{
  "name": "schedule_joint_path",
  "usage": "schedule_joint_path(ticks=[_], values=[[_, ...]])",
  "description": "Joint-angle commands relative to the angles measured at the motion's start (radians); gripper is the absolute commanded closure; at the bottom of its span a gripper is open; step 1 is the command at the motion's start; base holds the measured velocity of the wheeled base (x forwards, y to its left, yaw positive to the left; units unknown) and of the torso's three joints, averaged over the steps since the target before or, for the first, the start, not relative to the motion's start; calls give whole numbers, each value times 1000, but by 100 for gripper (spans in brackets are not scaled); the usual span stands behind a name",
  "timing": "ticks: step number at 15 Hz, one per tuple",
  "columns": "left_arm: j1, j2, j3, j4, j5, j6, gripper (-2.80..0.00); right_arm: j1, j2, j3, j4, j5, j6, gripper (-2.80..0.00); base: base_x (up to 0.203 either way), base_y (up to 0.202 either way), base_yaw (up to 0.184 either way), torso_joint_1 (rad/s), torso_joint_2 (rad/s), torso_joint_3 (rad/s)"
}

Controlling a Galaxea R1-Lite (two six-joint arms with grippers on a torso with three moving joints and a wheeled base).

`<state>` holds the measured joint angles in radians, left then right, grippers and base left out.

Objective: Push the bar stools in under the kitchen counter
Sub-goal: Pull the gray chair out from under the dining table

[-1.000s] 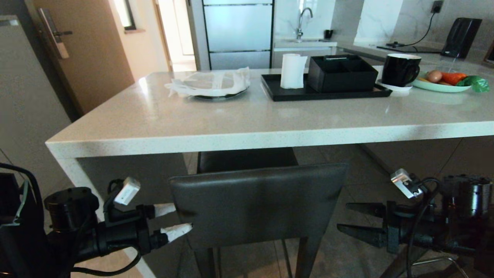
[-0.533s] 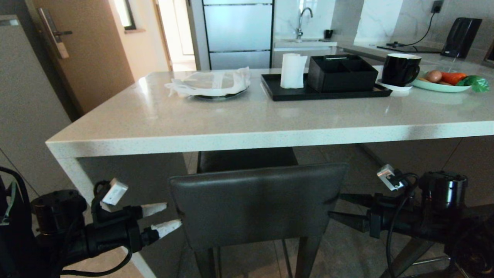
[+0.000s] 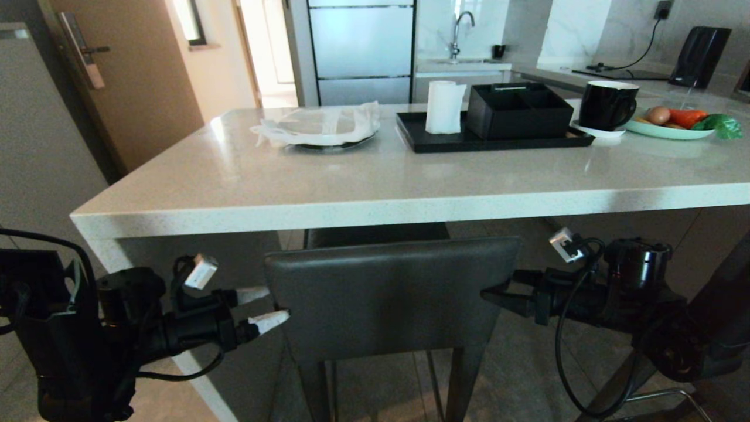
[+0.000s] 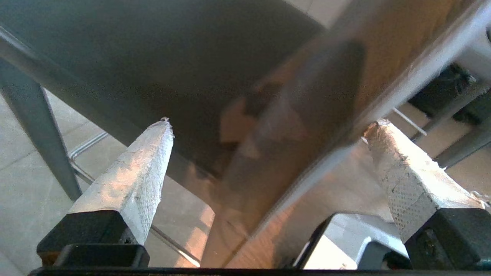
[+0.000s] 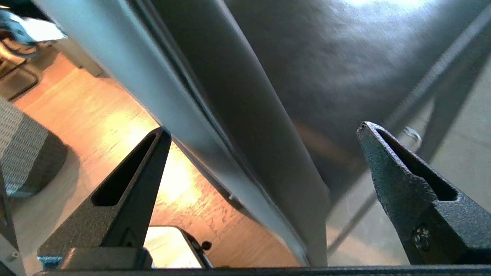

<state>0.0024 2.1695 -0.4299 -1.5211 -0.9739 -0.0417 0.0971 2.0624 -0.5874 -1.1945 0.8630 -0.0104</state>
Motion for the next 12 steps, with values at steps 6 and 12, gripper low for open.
schedule_joint_path(ticks=[6, 12], values=[[-19, -31, -15, -9, -95, 3, -280, 124, -19, -22, -10, 8, 17, -280, 0, 0, 0, 0, 0, 0], [-29, -7, -100, -9, -108, 0, -280, 127, -14, -19, -14, 7, 17, -280, 0, 0, 0, 0, 0, 0]])
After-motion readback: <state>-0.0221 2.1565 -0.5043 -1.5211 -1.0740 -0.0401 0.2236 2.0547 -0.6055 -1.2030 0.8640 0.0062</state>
